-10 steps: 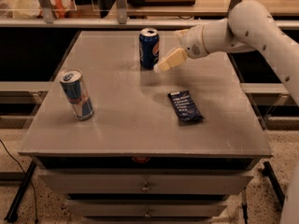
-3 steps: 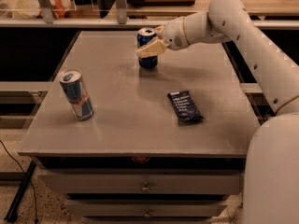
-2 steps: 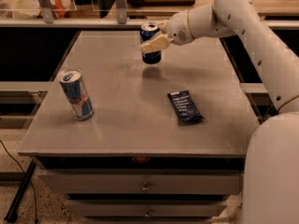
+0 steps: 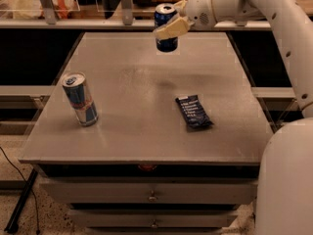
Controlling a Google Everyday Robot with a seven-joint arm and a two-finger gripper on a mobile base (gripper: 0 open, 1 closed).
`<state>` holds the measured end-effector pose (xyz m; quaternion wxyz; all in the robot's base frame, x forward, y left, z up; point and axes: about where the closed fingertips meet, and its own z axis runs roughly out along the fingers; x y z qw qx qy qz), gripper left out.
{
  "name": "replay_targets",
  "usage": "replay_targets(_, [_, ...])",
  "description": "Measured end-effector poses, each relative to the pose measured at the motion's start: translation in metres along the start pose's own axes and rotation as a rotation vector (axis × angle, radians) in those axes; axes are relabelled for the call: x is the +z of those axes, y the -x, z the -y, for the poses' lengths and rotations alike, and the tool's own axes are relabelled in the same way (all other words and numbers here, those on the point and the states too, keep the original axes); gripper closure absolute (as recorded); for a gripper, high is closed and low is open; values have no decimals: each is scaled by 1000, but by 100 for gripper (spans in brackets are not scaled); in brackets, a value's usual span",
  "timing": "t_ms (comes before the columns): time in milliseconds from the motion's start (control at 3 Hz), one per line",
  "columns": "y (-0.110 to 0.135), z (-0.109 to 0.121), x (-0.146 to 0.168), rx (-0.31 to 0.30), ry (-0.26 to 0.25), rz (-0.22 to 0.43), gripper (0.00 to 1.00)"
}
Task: Pick pepsi can
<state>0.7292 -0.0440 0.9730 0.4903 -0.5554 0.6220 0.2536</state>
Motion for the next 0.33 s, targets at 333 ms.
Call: replay_targets(333, [4,1,-4,-6,9,3,100])
